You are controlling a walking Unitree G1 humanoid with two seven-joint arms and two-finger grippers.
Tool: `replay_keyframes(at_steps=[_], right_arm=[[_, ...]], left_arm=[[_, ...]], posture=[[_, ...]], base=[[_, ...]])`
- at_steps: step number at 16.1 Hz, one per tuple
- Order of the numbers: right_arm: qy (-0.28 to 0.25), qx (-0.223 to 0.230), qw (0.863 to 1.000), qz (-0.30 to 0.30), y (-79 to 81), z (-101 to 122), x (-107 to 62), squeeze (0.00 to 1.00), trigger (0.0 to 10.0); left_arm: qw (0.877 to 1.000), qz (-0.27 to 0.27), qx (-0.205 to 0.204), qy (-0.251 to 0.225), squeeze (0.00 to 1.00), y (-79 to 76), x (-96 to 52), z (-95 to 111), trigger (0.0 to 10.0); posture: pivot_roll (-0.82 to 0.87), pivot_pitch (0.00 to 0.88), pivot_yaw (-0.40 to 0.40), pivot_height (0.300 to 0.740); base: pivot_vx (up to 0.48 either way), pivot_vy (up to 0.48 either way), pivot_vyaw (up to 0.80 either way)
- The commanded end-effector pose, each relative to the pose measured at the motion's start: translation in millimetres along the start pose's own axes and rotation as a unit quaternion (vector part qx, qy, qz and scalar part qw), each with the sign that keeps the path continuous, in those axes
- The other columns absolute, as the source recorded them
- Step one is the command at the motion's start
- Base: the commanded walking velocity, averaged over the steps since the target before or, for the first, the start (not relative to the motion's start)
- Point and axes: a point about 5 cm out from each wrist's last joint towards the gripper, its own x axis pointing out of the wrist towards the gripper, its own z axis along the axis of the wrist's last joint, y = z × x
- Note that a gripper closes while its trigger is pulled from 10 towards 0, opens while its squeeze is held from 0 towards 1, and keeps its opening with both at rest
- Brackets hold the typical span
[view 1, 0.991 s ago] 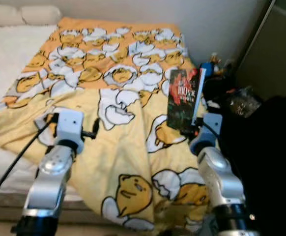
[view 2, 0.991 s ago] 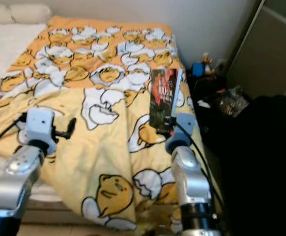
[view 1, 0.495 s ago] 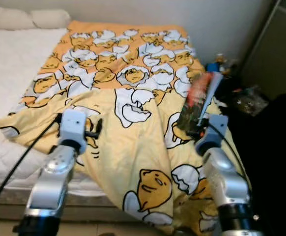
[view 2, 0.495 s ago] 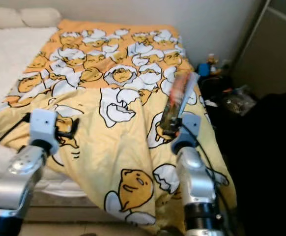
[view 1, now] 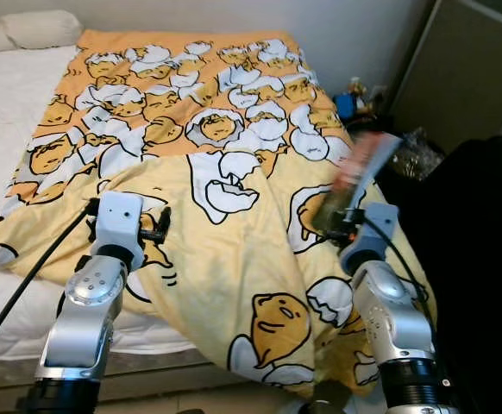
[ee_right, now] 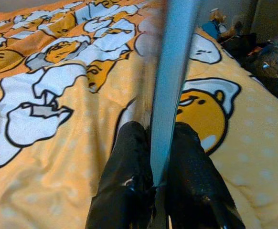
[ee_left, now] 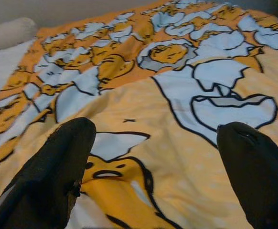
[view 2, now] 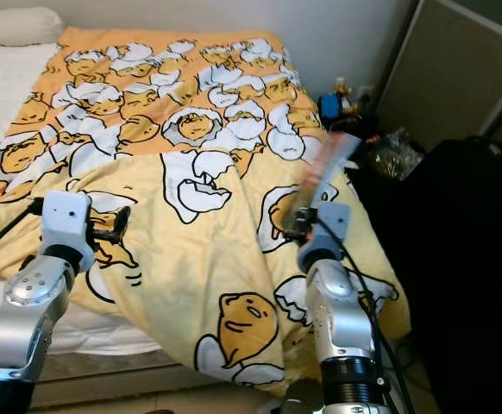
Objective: Clean up the room
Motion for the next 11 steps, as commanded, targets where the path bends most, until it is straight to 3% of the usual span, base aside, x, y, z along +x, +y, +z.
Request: replay_keyframes(at_steps=[1, 4, 7, 11], right_arm=[[-0.039, -0.002, 0.999, 0.009, 1.8, 18.8, 1.4, 0.00, 10.0], [-0.034, -0.005, 0.999, 0.010, 1.5, 17.2, 1.9, 0.00, 10.0], [-0.035, -0.006, 0.999, 0.012, 1.5, 17.0, 2.0, 0.00, 10.0], [-0.037, -0.008, 0.999, 0.013, 1.5, 16.9, 1.6, 0.00, 10.0]], left_arm=[[1.000, -0.004, 0.005, -0.004, 0.00, -2.7, 0.5, 2.4, 10.0], [1.000, -0.003, 0.005, -0.003, 0.00, -3.2, 1.0, 2.6, 10.0], [1.000, -0.002, 0.006, -0.005, 0.00, -3.1, 1.7, 3.1, 10.0], [1.000, -0.002, 0.006, -0.006, 0.00, -3.1, 1.6, 3.4, 10.0]], posture=[[0.04, 0.000, -0.002, 0.740], [0.04, 0.000, -0.004, 0.740], [0.04, 0.000, -0.006, 0.740], [0.04, 0.000, -0.008, 0.740]], base=[[0.000, 0.285, 0.00], [0.000, 0.306, 0.00], [0.000, 0.363, -0.80], [0.000, 0.369, 0.00]])
